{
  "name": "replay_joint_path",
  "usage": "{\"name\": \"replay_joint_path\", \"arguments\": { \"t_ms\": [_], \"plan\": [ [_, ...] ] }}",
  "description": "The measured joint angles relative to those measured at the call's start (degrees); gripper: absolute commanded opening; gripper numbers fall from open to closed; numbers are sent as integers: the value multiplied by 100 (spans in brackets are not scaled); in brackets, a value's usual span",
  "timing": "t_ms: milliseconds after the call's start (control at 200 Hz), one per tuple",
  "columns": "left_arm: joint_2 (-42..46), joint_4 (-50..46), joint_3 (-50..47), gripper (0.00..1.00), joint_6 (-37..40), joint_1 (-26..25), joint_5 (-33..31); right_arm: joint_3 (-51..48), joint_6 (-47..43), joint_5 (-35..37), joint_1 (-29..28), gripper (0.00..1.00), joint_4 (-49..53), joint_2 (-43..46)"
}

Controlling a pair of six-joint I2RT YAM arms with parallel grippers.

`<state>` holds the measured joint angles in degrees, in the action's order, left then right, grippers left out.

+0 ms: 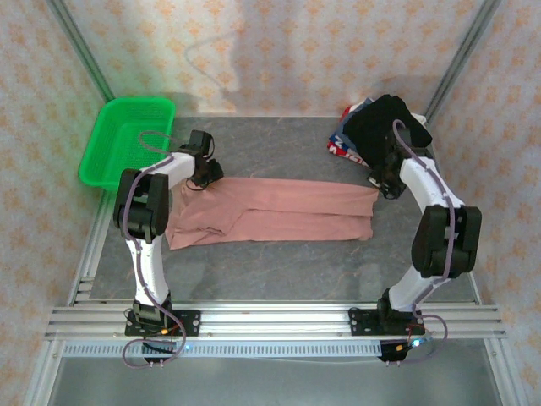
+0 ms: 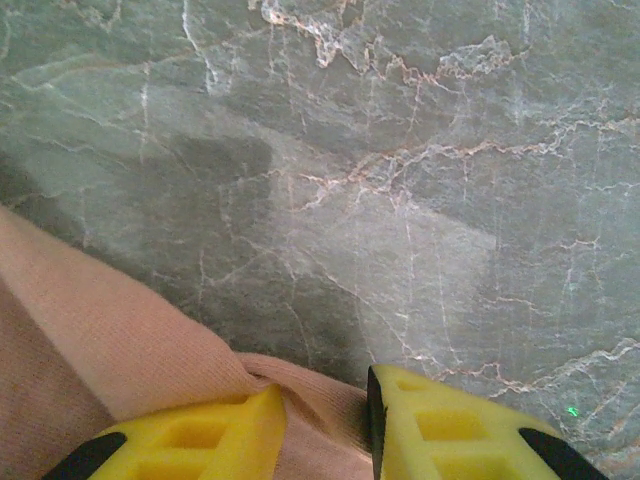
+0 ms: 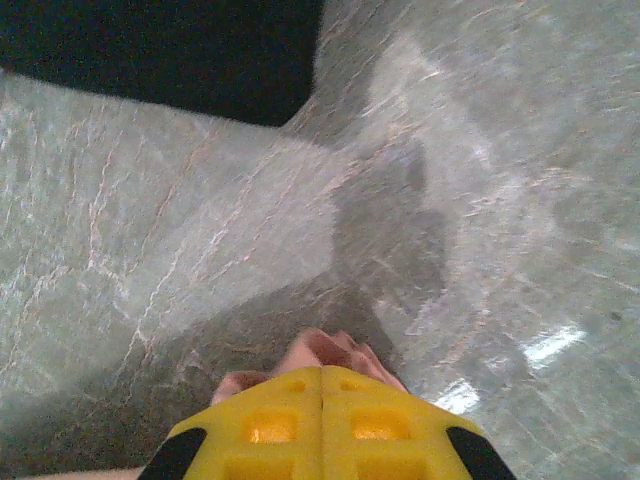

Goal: Fold and stack the t-shirts

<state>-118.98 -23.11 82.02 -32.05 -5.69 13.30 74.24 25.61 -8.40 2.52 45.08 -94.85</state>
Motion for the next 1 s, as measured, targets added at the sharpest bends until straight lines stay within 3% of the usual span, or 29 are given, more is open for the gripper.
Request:
{"name": "replay_joint_path", "arguments": {
  "t_ms": [20,275,440,600,766,891,1001],
  "plan": [
    [0,0,0,28,2,-2,2,0,37,63,0,0,17,20],
    [0,-7,0,29,72,-48,-9,-7,208,914,197,42,37,-11],
    [-33,-131,98,29,223,-55,-35,133,-37,682,562,42,-197,-328],
    [-146,-369,337,29,319,-59,-57,278,-422,-811,511,42,-688,-457],
    [-195,-452,426,29,323,-59,-70,236,-610,-2006,-256,44,-863,-463],
    [-195,-452,426,29,323,-59,-70,116,-807,-1965,-1023,41,-846,-468],
    [-195,-452,426,29,321,-59,-70,55,-990,-1801,-1097,40,-772,-592]
  ]
}}
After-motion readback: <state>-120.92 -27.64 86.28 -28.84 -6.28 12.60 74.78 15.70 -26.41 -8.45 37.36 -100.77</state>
